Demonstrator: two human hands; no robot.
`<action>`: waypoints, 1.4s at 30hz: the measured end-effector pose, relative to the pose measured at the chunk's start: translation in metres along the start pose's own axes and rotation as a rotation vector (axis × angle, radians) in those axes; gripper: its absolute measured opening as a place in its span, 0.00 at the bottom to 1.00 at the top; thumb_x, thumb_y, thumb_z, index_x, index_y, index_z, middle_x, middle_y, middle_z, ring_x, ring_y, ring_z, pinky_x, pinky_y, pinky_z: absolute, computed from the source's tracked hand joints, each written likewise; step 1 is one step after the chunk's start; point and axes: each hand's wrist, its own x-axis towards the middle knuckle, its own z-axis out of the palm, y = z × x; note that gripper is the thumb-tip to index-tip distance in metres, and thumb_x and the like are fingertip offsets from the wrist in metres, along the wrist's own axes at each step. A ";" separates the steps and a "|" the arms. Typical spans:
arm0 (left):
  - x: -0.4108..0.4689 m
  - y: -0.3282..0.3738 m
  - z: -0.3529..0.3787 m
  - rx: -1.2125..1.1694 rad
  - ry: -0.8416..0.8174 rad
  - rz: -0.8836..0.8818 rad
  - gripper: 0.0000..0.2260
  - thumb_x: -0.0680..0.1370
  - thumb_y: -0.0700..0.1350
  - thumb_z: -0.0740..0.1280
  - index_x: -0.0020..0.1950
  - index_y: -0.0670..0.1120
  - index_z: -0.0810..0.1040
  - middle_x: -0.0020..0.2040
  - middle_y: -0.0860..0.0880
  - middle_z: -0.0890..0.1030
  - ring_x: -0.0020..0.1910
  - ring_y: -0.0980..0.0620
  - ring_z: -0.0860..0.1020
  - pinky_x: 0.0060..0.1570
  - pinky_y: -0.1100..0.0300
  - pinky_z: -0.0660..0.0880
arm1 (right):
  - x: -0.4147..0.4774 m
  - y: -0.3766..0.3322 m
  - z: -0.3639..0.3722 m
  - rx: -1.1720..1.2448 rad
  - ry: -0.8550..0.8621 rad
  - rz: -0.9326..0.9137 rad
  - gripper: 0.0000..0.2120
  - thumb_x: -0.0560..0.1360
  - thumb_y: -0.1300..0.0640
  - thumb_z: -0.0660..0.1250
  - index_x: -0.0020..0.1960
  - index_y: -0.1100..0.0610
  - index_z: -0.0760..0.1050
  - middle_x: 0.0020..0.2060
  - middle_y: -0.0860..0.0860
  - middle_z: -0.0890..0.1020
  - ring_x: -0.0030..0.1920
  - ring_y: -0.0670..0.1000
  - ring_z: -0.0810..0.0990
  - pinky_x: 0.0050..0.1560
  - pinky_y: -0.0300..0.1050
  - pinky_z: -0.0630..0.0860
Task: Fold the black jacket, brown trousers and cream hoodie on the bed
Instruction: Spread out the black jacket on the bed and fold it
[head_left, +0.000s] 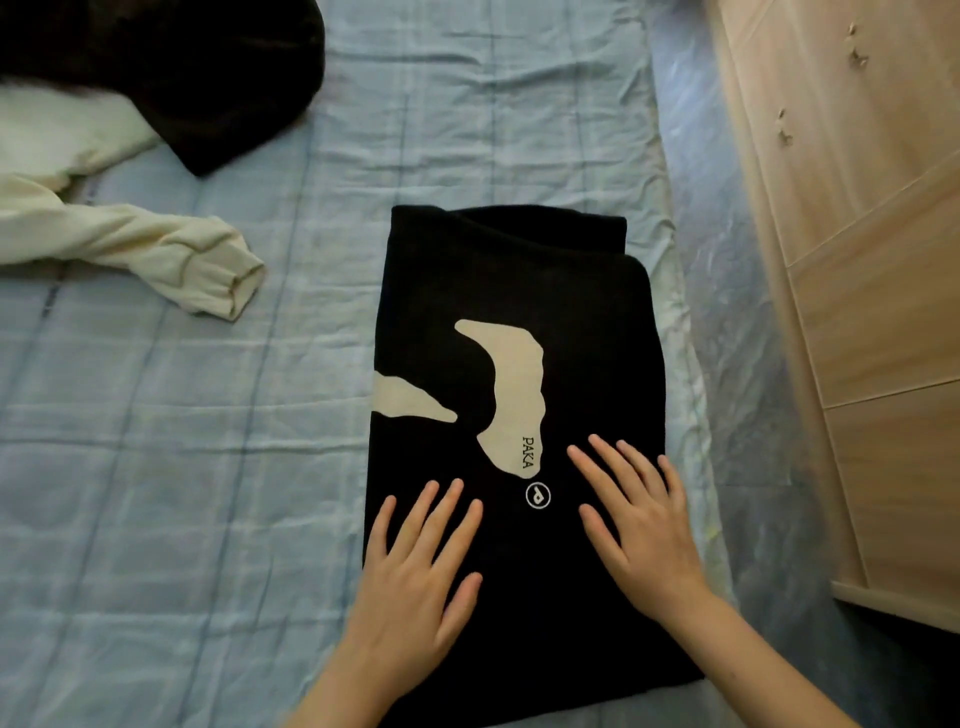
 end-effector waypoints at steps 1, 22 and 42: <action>0.013 -0.009 -0.011 -0.060 0.035 0.024 0.26 0.81 0.56 0.54 0.79 0.52 0.59 0.79 0.50 0.58 0.78 0.49 0.56 0.72 0.41 0.57 | 0.014 0.005 -0.012 0.079 0.020 -0.003 0.26 0.80 0.44 0.54 0.78 0.42 0.59 0.77 0.42 0.62 0.76 0.48 0.61 0.77 0.55 0.55; 0.275 -0.151 -0.095 -1.287 0.110 -0.479 0.20 0.75 0.46 0.73 0.63 0.61 0.71 0.55 0.44 0.81 0.45 0.48 0.85 0.39 0.58 0.80 | 0.297 0.098 -0.056 0.523 -0.169 0.056 0.42 0.64 0.51 0.81 0.72 0.35 0.65 0.59 0.32 0.75 0.58 0.34 0.76 0.51 0.21 0.69; 0.200 -0.095 -0.179 -1.339 0.308 -0.249 0.20 0.65 0.52 0.80 0.52 0.55 0.74 0.43 0.43 0.84 0.38 0.45 0.84 0.34 0.57 0.80 | 0.208 0.052 -0.162 0.884 -0.115 -0.014 0.31 0.57 0.48 0.82 0.58 0.40 0.78 0.48 0.39 0.81 0.48 0.43 0.83 0.45 0.34 0.78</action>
